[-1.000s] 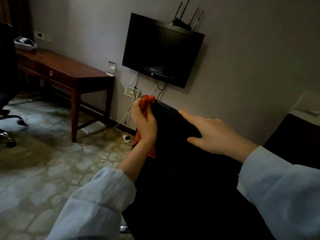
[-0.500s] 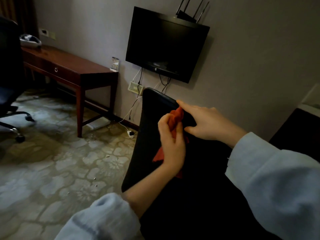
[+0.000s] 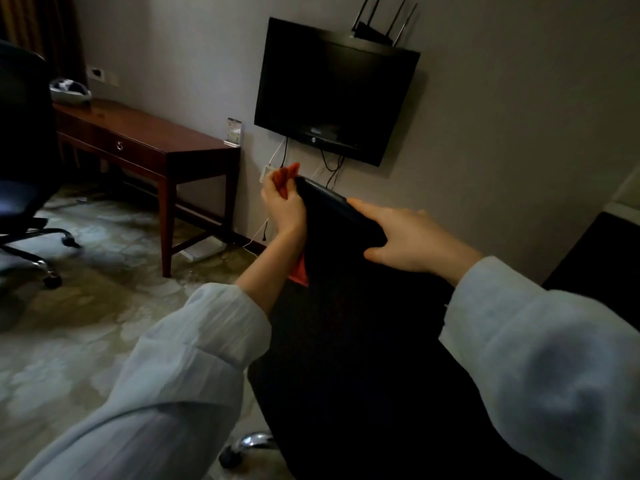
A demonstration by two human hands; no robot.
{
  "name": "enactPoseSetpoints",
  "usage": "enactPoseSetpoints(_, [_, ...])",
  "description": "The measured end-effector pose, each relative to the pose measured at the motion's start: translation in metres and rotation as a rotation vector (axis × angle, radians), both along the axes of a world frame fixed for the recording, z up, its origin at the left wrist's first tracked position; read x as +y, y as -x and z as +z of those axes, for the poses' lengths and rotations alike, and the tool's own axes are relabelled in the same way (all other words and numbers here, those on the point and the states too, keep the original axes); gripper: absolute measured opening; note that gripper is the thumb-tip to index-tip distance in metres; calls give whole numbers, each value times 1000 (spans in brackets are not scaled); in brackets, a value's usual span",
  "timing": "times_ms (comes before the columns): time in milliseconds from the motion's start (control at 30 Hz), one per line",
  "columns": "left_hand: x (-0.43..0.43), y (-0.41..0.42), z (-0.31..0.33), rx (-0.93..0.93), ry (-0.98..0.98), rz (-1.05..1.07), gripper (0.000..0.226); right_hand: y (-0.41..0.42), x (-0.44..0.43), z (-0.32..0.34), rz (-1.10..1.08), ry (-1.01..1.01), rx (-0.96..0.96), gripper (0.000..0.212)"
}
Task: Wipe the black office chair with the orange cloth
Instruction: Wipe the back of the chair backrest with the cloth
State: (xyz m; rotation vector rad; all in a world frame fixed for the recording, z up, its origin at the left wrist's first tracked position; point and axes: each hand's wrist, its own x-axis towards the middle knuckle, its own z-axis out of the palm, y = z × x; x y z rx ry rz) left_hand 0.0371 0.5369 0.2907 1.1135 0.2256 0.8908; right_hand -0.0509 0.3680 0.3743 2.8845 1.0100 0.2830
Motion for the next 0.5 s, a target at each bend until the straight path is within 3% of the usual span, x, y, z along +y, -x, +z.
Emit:
enactPoseSetpoints(133, [-35, 30, -10, -146, -136, 11, 17, -5, 2, 2, 2, -50, 77, 78])
enactPoseSetpoints(233, [-84, 62, -32, -277, -279, -12, 29, -10, 1, 1, 5, -105, 133, 75])
enactPoseSetpoints(367, [-119, 83, -40, -328, -235, -20, 35, -4, -9, 2, -18, -157, 240, 87])
enactPoseSetpoints(500, [-102, 73, -46, -324, -307, -11, 36, 13, -38, 10, -10, -178, 335, 83])
